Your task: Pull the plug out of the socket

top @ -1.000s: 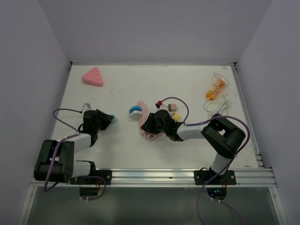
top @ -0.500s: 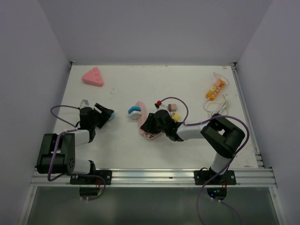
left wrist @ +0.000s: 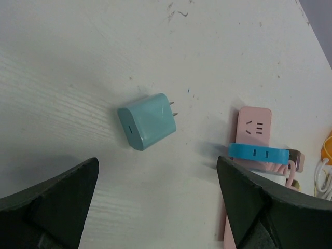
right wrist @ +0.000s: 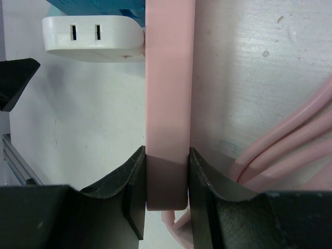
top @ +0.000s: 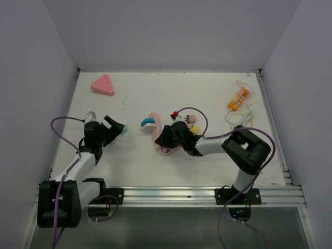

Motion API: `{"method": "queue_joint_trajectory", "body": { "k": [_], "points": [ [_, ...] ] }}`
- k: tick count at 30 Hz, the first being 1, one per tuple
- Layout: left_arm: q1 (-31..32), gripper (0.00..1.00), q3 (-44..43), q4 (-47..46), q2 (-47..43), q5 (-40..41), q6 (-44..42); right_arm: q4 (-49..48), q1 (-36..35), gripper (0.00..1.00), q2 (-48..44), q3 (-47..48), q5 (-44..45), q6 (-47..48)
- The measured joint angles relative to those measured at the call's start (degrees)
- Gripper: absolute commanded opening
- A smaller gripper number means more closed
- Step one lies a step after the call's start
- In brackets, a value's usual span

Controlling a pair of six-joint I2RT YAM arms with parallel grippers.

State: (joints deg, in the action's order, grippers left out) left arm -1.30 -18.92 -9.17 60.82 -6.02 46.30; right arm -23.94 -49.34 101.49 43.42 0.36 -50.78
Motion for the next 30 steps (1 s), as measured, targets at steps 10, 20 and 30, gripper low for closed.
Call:
{"method": "queue_joint_trajectory", "body": {
  "k": [10,20,30],
  "points": [
    [17.3,1.0,2.9,0.4,-4.3,-2.1,4.3,-1.6,0.3,0.0,0.7,0.0,-2.1,1.5],
    [21.4,1.0,-1.8,-4.1,7.3,-0.7,10.4,-2.3,0.3,0.0,1.3,0.3,-3.5,2.3],
    [21.4,0.99,-6.3,-9.6,16.0,0.3,13.2,-2.3,0.3,0.0,1.9,0.9,-4.2,2.5]
  ]
}}
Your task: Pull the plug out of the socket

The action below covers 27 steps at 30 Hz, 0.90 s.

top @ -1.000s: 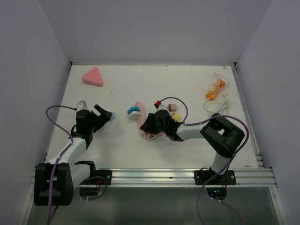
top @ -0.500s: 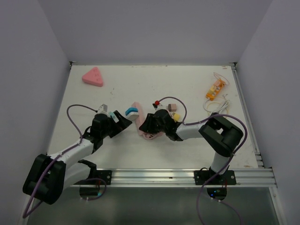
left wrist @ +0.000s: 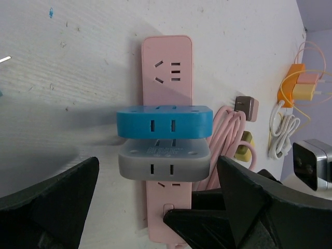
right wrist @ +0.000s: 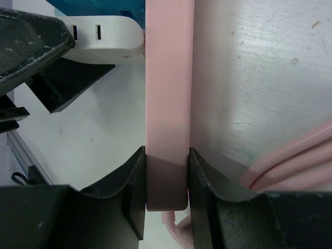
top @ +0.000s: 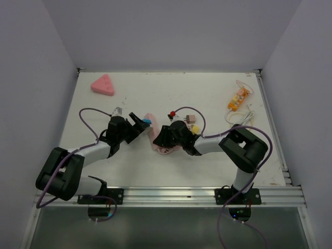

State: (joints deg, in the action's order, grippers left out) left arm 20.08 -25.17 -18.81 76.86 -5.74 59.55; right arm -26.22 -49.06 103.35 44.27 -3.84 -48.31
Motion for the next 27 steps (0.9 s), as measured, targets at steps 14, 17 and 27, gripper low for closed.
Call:
{"method": "queue_joint_trajectory", "body": {
  "k": [14,17,27],
  "points": [
    [0.0,0.72,-1.0,-2.7,3.6,0.0,1.2,0.0,0.0,0.0,0.2,0.3,-0.3,0.0],
    [0.0,0.57,-1.0,-3.4,3.6,0.0,1.4,0.0,0.0,0.0,0.3,0.3,-0.3,0.0],
    [0.0,0.0,-1.0,-3.0,3.2,0.5,1.5,1.3,0.0,0.0,0.6,1.2,-0.2,-0.5]
  ]
}}
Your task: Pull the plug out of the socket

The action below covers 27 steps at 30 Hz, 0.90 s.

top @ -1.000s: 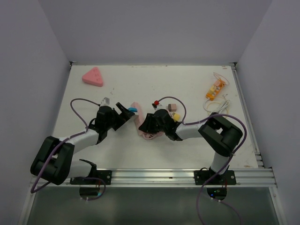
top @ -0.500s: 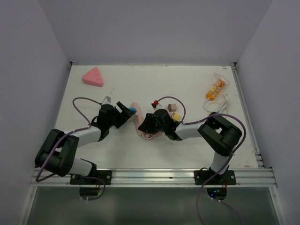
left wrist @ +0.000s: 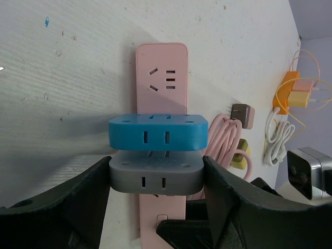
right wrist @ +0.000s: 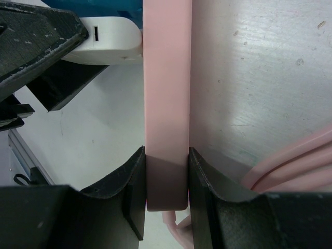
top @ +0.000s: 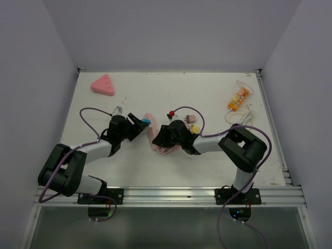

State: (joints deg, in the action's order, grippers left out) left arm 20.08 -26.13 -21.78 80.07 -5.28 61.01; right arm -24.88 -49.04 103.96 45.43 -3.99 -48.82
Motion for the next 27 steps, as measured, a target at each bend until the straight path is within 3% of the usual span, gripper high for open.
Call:
{"method": "queue_joint_trajectory", "body": {
  "k": [14,22,27],
  "points": [
    [-3.1,0.0,-5.5,10.6,0.0,-2.9,-1.9,3.8,-0.3,0.0,0.7,2.5,1.7,-1.7],
    [-5.4,0.0,-7.2,12.9,0.5,-6.2,-2.1,4.1,-0.3,0.0,0.7,2.4,2.4,-3.0],
    [-7.0,0.0,-7.4,13.9,-3.0,-4.2,-2.1,4.2,0.4,0.0,0.3,2.0,3.4,-5.4]
  ]
}}
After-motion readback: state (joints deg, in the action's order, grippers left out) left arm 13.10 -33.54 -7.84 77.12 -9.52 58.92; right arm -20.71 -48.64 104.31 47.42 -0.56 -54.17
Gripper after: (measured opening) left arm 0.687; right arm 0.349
